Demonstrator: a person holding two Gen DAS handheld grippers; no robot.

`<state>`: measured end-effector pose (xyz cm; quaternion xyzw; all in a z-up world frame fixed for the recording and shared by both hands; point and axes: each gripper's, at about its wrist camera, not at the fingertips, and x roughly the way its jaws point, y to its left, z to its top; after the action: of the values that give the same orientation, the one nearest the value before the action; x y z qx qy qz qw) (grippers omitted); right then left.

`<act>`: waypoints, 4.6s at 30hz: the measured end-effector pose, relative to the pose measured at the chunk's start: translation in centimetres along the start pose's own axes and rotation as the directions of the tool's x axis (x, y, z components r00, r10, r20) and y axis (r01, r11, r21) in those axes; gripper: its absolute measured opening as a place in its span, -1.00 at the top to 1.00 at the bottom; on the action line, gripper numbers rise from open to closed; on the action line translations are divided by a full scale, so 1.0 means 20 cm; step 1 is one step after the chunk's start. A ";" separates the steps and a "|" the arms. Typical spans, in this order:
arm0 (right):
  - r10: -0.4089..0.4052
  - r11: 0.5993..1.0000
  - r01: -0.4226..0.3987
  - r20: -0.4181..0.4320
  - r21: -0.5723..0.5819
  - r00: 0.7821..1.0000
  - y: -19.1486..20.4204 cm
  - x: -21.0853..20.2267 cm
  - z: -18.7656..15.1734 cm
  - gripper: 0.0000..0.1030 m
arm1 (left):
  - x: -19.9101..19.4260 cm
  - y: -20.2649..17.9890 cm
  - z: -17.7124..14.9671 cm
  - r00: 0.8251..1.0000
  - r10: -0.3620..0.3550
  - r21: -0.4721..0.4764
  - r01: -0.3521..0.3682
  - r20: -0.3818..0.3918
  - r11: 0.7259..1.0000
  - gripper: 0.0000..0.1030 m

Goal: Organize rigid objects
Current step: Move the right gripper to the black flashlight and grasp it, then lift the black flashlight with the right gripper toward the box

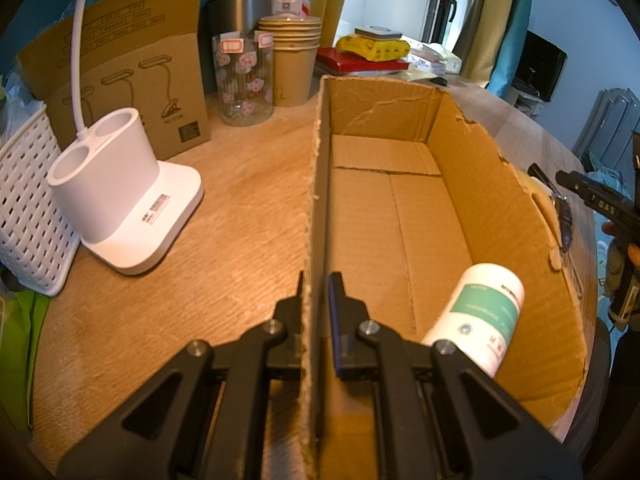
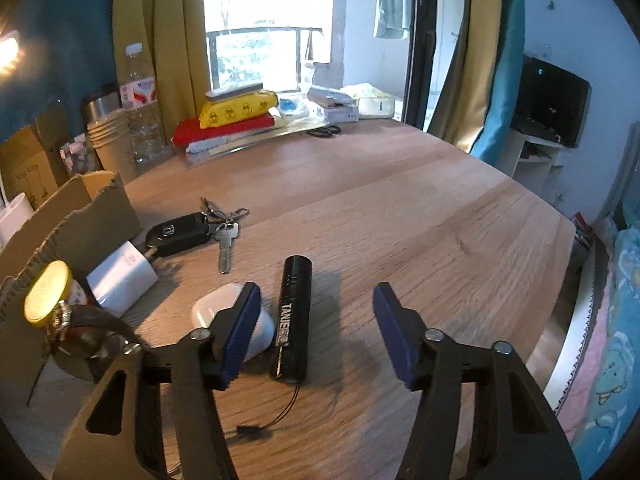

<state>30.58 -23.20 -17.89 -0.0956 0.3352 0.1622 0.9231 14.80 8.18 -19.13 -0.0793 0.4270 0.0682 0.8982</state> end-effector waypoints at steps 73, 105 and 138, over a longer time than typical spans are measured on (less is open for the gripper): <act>0.145 0.977 -0.092 0.284 -0.191 0.948 0.48 -0.63 0.43 0.58 | -0.01 0.00 -0.01 1.000 -0.002 -0.005 0.002 0.018 1.000 0.85; 0.370 0.903 -0.267 0.296 -0.338 0.881 1.02 -0.73 0.53 0.58 | -0.01 0.00 -0.02 1.000 -0.001 -0.005 0.002 0.019 1.000 0.85; 0.404 0.870 -0.363 0.060 -0.334 0.913 1.19 -0.31 0.30 0.58 | -0.01 0.02 -0.01 1.000 -0.001 -0.005 0.001 0.022 1.000 0.85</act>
<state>20.95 -0.82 -10.88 -0.1629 0.2572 0.3997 0.8646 14.52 8.54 -19.13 -0.0809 0.4167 0.0695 0.9028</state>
